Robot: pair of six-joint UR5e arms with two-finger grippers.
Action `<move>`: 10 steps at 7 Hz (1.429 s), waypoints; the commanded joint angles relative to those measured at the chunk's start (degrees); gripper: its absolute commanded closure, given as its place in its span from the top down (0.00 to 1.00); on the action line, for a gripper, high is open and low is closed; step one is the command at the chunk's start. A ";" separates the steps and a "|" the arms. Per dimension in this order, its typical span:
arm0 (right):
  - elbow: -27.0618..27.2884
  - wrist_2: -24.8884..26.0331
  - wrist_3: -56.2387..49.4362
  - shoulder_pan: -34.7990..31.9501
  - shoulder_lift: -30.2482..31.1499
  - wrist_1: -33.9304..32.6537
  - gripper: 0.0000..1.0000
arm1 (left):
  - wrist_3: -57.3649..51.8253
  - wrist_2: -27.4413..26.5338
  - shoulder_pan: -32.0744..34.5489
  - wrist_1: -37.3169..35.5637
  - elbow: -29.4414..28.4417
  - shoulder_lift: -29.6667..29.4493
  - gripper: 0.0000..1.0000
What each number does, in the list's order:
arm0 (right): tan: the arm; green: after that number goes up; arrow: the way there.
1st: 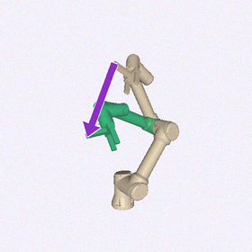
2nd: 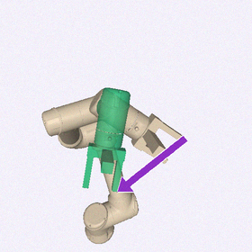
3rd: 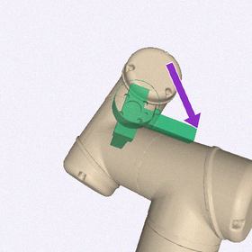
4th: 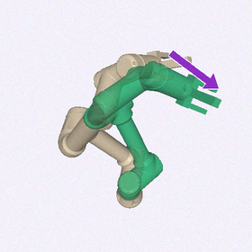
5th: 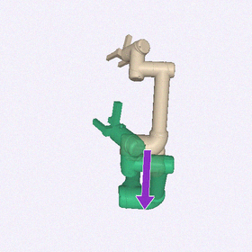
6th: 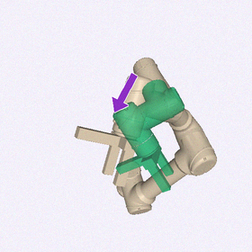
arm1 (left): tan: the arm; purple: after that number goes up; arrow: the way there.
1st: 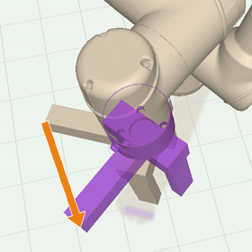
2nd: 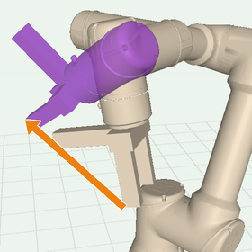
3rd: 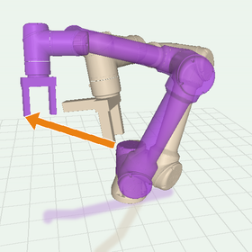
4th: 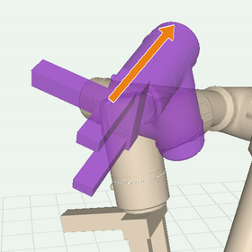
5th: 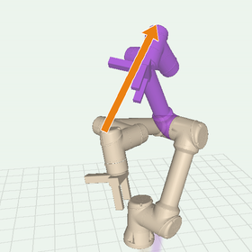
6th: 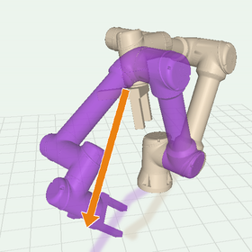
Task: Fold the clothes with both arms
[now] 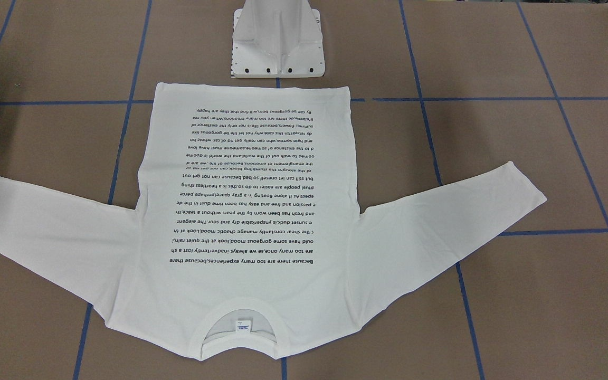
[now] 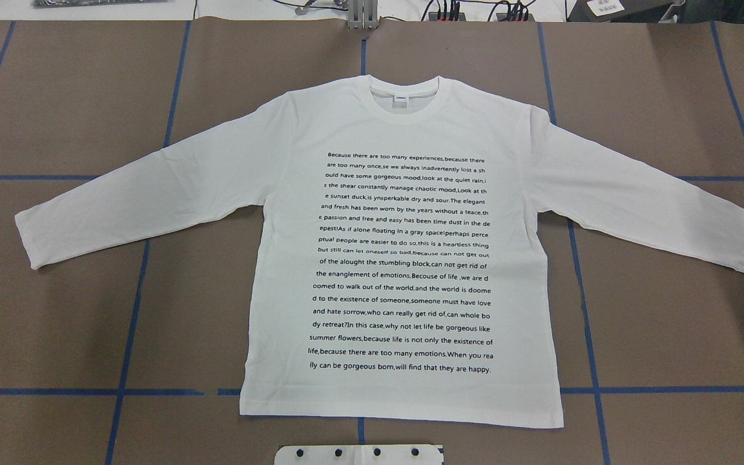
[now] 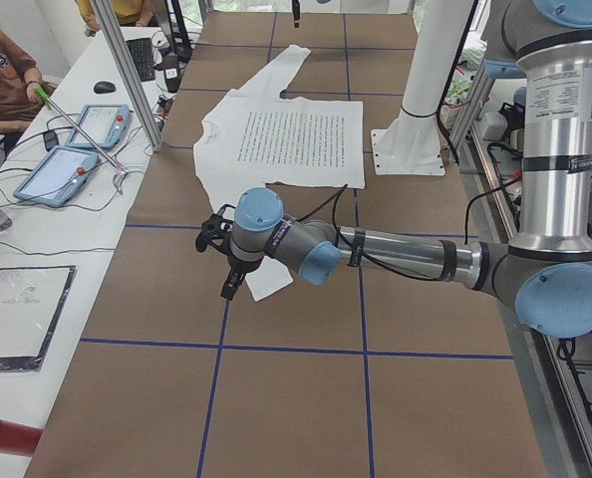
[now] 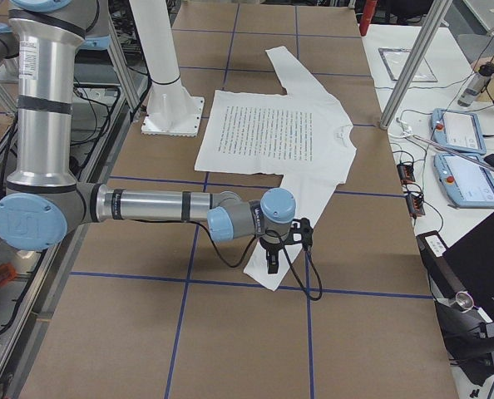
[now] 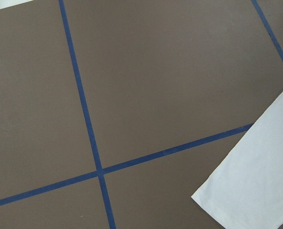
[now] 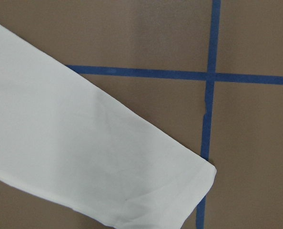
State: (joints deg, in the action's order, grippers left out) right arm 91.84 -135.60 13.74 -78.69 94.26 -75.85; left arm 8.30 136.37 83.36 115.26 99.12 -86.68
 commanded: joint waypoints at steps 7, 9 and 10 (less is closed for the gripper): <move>-20.12 1.75 9.55 3.81 -5.76 13.97 0.89 | 2.59 2.05 -0.04 0.14 1.34 -0.06 1.00; -20.99 1.83 9.63 5.03 -5.84 13.97 0.85 | 2.60 2.05 -0.04 0.14 1.34 -0.15 1.00; -21.35 1.92 9.72 5.30 -5.85 13.97 0.76 | 2.60 2.05 -0.04 0.14 1.34 -0.06 1.00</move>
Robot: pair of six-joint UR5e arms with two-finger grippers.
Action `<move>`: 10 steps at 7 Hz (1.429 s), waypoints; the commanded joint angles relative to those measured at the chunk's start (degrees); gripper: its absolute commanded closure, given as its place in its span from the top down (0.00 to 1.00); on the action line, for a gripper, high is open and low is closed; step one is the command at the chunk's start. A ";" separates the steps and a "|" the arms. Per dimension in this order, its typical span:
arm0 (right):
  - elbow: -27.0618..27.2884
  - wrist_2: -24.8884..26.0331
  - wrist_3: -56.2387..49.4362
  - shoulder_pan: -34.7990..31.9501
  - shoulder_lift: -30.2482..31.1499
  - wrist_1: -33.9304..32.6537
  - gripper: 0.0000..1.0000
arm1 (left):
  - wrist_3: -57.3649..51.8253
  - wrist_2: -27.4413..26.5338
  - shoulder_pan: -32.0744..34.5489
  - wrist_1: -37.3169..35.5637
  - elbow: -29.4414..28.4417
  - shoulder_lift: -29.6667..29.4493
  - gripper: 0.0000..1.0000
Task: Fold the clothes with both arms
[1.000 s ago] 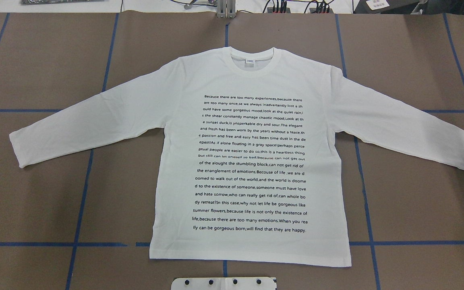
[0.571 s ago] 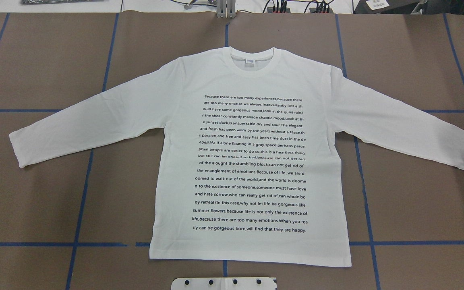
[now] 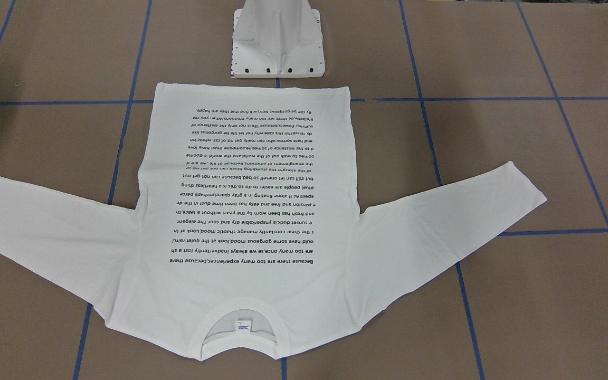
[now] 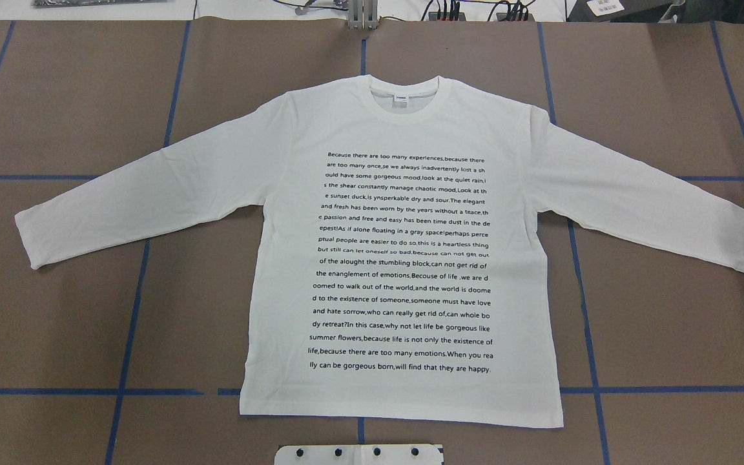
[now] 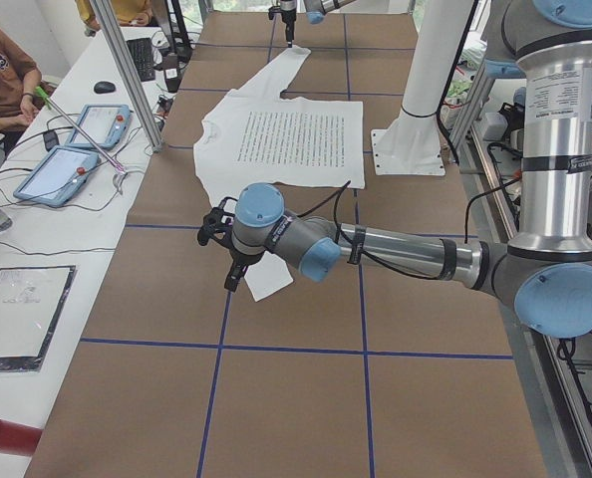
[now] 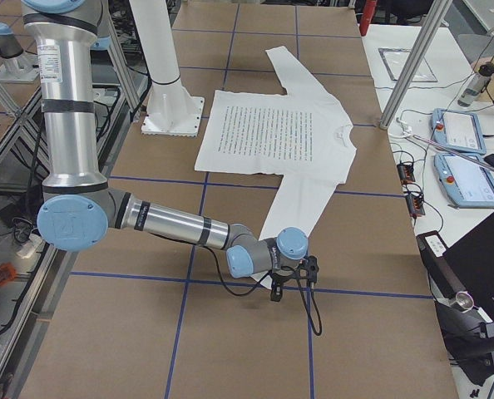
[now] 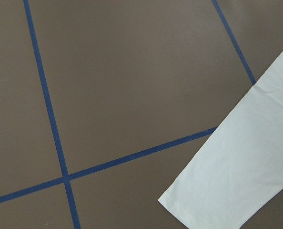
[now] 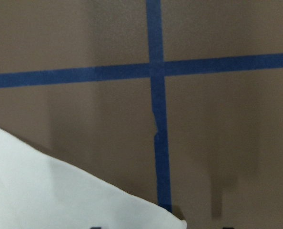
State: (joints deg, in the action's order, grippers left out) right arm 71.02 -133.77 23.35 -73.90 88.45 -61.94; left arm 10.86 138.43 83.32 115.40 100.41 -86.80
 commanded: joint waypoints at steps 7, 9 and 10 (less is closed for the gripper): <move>9.95 -1.57 2.29 0.08 2.41 -0.63 0.00 | 0.04 0.00 -0.09 0.00 0.31 -0.29 1.00; 21.56 -4.12 17.88 1.82 1.82 -0.73 0.00 | -0.57 0.09 0.00 0.26 0.14 -0.38 1.00; 24.05 -4.65 25.87 5.23 -2.45 -0.73 0.00 | -0.75 0.09 0.00 0.26 0.14 -0.38 1.00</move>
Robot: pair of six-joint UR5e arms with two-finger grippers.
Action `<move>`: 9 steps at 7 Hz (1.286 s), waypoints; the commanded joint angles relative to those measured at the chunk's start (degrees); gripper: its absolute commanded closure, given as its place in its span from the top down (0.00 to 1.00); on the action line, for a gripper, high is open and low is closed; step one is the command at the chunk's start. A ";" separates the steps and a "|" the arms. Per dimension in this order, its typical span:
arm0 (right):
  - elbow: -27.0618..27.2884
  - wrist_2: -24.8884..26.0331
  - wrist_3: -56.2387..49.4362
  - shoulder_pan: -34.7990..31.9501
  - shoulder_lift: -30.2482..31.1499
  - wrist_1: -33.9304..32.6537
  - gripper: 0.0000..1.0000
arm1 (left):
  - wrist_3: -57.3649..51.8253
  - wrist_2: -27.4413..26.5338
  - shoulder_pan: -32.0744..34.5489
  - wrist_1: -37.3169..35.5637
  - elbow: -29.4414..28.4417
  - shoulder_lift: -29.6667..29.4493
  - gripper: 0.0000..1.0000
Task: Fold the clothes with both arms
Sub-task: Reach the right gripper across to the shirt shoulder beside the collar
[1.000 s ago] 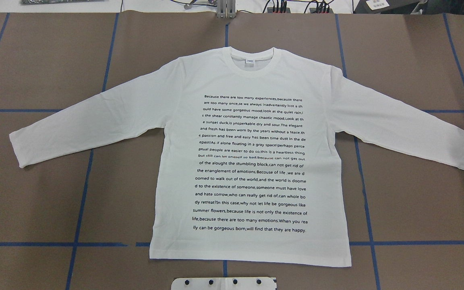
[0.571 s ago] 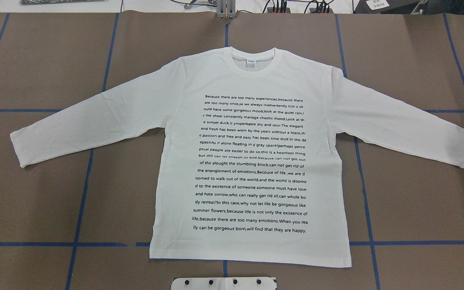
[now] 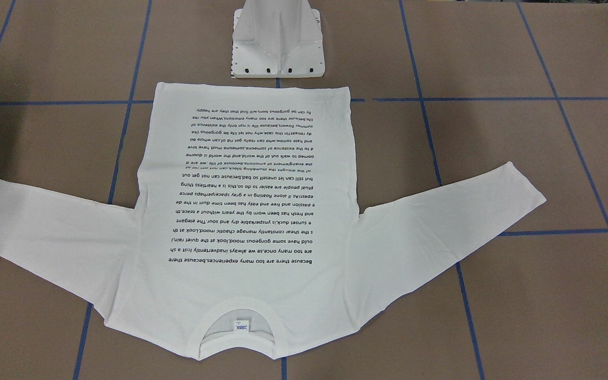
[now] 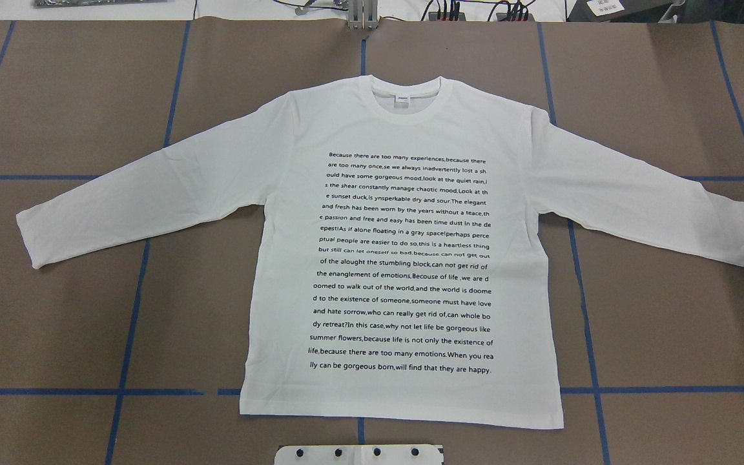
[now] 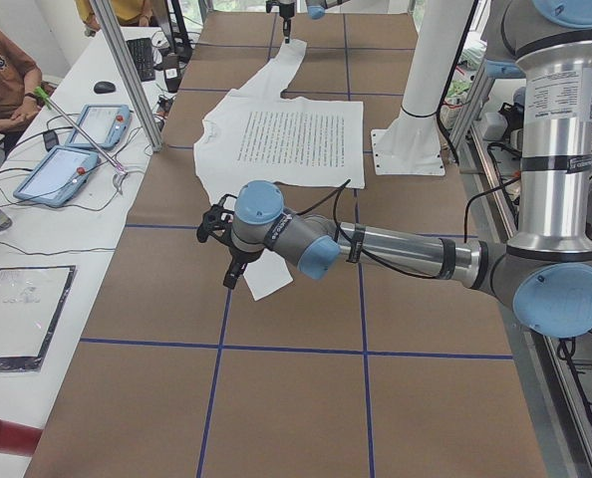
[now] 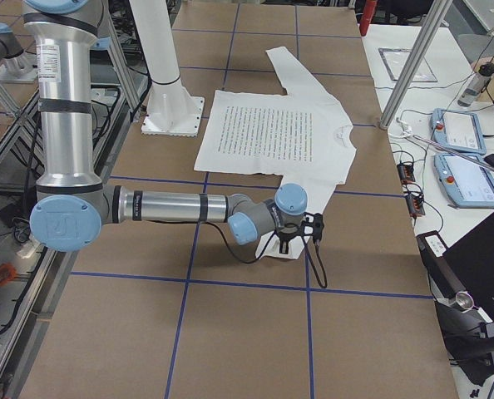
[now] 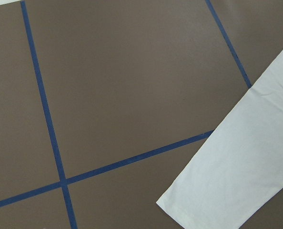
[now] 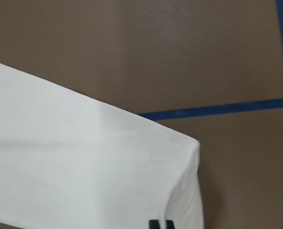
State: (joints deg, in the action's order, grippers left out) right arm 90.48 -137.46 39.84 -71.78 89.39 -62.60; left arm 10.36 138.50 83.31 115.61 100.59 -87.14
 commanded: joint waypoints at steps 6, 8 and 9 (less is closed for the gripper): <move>-16.79 22.45 49.98 31.49 -52.41 -0.24 0.00 | 0.10 -0.08 -0.34 -0.03 -0.92 -0.75 0.99; -26.81 27.24 49.63 35.91 -61.85 0.29 0.00 | 0.28 -1.03 -0.34 -0.04 -0.84 -0.93 0.99; -27.46 28.20 49.63 36.53 -62.06 0.29 0.00 | 0.28 -1.04 -0.34 -0.12 -0.92 -0.93 1.00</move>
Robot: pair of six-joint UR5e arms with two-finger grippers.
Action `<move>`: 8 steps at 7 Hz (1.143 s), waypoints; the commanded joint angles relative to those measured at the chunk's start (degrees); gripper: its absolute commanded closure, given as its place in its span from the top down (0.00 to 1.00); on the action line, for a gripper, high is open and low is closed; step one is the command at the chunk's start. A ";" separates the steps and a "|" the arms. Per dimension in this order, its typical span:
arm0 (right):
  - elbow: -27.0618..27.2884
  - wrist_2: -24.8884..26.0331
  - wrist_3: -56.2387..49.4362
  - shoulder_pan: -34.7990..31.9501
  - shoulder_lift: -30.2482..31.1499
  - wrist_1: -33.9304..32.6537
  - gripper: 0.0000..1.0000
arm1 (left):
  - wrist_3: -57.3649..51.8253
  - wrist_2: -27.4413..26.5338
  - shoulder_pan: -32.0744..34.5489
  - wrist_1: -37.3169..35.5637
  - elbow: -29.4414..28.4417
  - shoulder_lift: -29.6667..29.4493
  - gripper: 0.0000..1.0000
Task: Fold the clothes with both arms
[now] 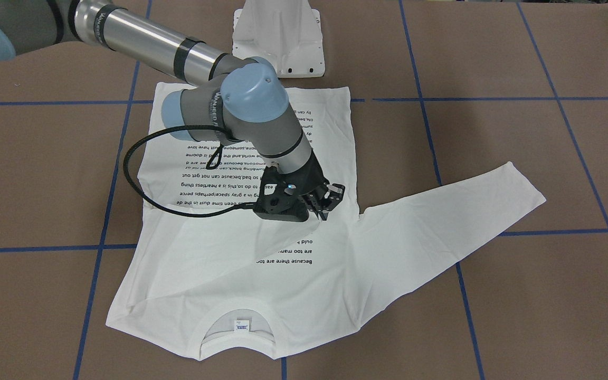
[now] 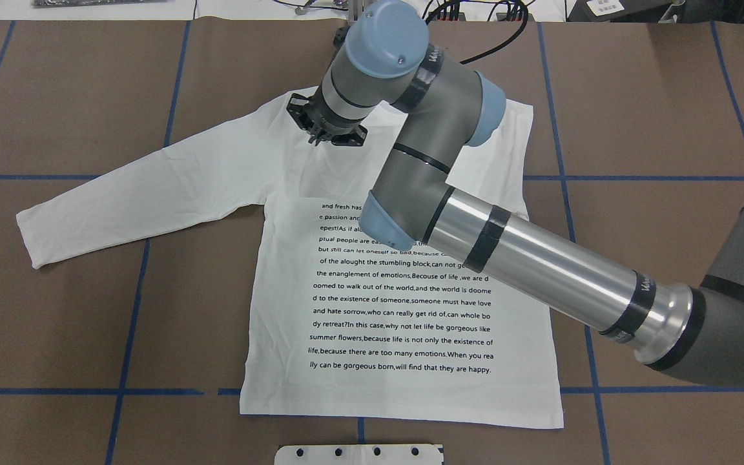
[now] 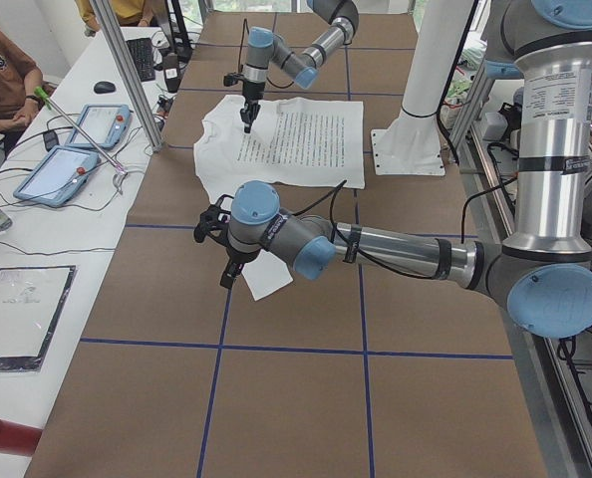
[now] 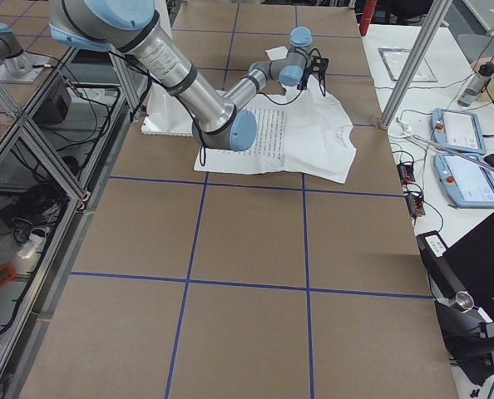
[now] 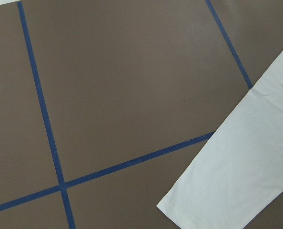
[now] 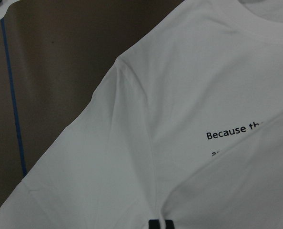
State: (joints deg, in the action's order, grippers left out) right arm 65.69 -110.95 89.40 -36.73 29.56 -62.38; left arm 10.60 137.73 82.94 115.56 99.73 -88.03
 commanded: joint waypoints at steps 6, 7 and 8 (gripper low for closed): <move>-6.45 6.18 0.42 3.85 -3.36 3.85 0.99 | 6.35 -0.88 -5.24 1.50 -11.52 -9.76 1.00; -6.36 6.18 0.51 3.86 -3.54 3.85 0.99 | 7.76 -1.14 -6.99 2.64 -14.97 -11.36 0.99; -5.32 6.18 1.64 3.60 -3.46 3.85 0.99 | 11.42 -4.45 -9.88 3.87 -15.52 -11.28 1.00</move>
State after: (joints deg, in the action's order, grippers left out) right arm 59.59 -104.89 90.10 -33.01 26.17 -58.58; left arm 18.50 135.99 76.08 117.99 86.43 -98.35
